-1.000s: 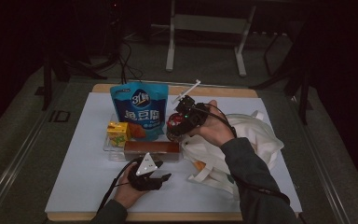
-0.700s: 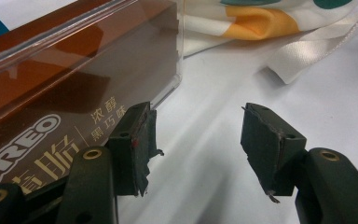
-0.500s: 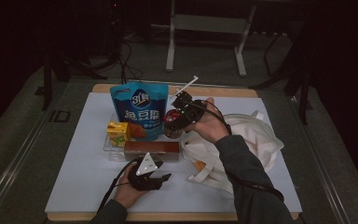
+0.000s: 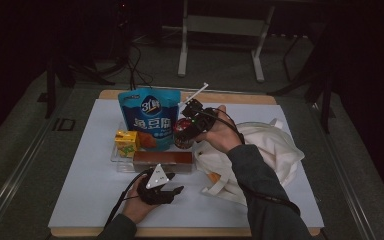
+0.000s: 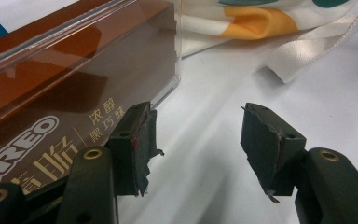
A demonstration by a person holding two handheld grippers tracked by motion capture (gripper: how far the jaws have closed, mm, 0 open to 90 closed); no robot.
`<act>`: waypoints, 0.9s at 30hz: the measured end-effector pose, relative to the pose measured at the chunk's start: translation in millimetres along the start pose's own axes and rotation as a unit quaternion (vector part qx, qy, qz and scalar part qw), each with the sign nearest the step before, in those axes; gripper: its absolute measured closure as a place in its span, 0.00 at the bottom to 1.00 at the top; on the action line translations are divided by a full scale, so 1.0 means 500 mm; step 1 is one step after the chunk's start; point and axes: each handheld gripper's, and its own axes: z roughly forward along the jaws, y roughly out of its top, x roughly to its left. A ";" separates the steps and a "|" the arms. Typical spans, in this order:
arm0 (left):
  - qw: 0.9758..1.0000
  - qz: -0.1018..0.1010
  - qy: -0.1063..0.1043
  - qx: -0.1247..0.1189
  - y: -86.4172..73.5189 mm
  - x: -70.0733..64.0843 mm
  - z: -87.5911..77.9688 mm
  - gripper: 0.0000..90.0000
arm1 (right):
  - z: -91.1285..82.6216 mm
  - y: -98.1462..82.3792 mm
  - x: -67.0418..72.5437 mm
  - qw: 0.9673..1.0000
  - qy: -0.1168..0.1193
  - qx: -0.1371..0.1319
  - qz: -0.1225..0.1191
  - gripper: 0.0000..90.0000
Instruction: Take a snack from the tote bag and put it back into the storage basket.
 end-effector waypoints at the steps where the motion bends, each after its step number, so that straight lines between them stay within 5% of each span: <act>1: 1.000 0.000 0.000 0.000 0.000 0.000 0.000 0.49 | 0.001 0.000 0.000 1.000 -0.001 0.001 0.001 0.28; 27: 1.000 0.003 0.001 -0.001 0.000 -0.001 -0.001 0.49 | 0.029 -0.006 -0.009 1.000 0.001 0.007 -0.003 0.28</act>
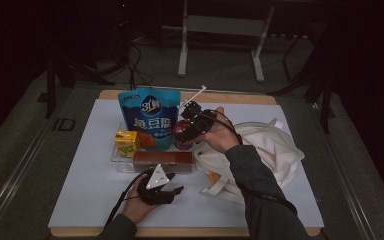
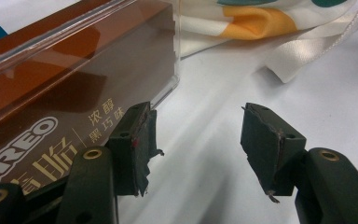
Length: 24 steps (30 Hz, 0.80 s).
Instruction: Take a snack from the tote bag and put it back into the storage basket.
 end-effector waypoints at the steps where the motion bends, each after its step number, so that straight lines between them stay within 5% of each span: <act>1: 1.000 0.000 0.000 0.000 0.000 0.000 0.000 0.49 | 0.002 0.000 -0.001 1.000 0.000 0.001 -0.001 0.28; 24: 1.000 0.001 0.000 0.000 0.000 0.000 0.000 0.49 | 0.040 -0.005 -0.014 1.000 -0.001 -0.002 0.006 0.28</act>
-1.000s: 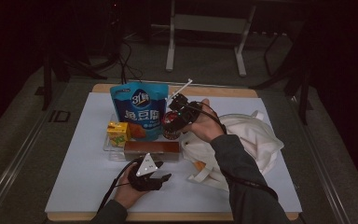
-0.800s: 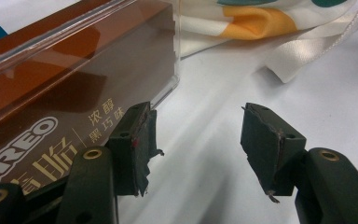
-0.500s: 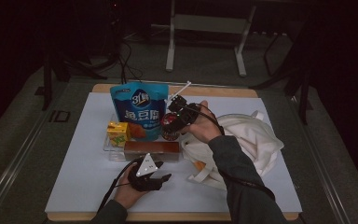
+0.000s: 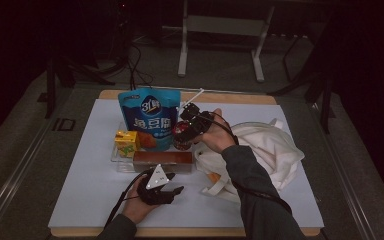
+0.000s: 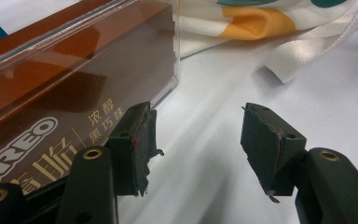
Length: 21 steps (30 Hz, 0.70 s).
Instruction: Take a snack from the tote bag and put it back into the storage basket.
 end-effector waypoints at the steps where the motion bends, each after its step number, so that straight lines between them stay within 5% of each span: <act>1: 1.000 0.000 0.000 0.000 0.000 0.000 0.000 0.49 | 0.001 0.000 -0.001 1.000 0.000 0.000 0.001 0.28; 21: 1.000 0.000 0.000 -0.001 0.000 0.000 0.000 0.48 | 0.026 -0.004 -0.006 1.000 -0.010 0.000 0.009 0.28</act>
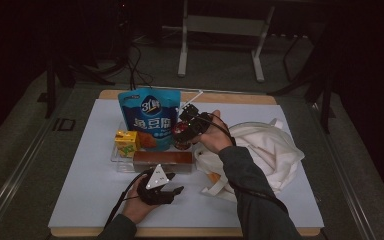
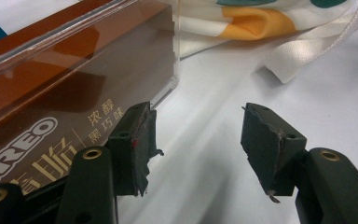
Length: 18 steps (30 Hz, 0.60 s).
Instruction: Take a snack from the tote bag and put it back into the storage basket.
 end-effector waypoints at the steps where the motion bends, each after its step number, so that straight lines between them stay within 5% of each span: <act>1: 1.000 0.000 -0.001 0.001 0.000 0.000 0.000 0.48 | 0.001 0.000 0.000 1.000 0.000 0.001 0.001 0.28; 18: 1.000 0.000 0.000 -0.001 0.000 0.000 0.000 0.48 | 0.027 -0.009 -0.001 1.000 -0.013 0.011 -0.005 0.28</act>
